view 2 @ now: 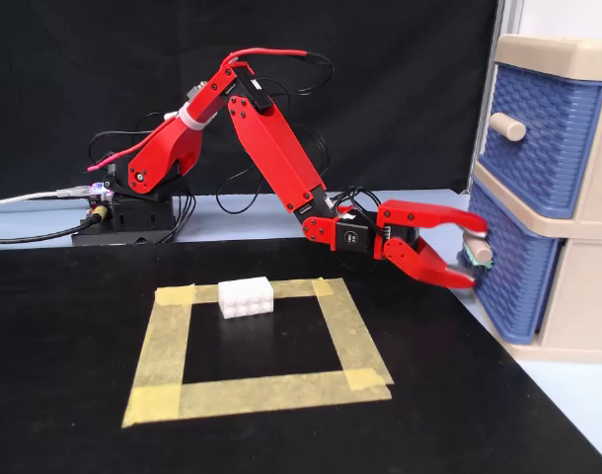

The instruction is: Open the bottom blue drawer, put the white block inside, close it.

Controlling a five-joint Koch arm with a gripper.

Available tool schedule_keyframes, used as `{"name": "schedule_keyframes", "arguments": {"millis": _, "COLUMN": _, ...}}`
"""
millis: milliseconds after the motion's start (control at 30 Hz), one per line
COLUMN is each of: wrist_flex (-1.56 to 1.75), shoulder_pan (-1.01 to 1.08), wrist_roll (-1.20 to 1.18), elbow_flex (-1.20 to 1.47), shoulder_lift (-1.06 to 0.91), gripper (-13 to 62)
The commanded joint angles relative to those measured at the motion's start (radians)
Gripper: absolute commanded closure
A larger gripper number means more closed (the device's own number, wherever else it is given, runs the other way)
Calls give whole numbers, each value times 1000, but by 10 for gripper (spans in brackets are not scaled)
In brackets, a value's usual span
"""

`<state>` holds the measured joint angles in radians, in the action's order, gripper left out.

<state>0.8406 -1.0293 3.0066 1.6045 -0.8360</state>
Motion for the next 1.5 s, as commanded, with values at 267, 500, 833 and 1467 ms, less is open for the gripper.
{"name": "schedule_keyframes", "arguments": {"millis": 267, "wrist_flex": -321, "shoulder_pan": 2, "wrist_roll": -48, "elbow_flex": 158, "shoulder_lift": -179, "gripper": 575}}
{"name": "schedule_keyframes", "arguments": {"millis": 500, "wrist_flex": -259, "shoulder_pan": 83, "wrist_roll": -52, "elbow_flex": 710, "shoulder_lift": -546, "gripper": 575}}
{"name": "schedule_keyframes", "arguments": {"millis": 833, "wrist_flex": -233, "shoulder_pan": 94, "wrist_roll": -52, "elbow_flex": 811, "shoulder_lift": -623, "gripper": 192}}
{"name": "schedule_keyframes", "arguments": {"millis": 1467, "wrist_flex": -2520, "shoulder_pan": 449, "wrist_roll": 290, "elbow_flex": -377, "shoulder_lift": -620, "gripper": 161}}
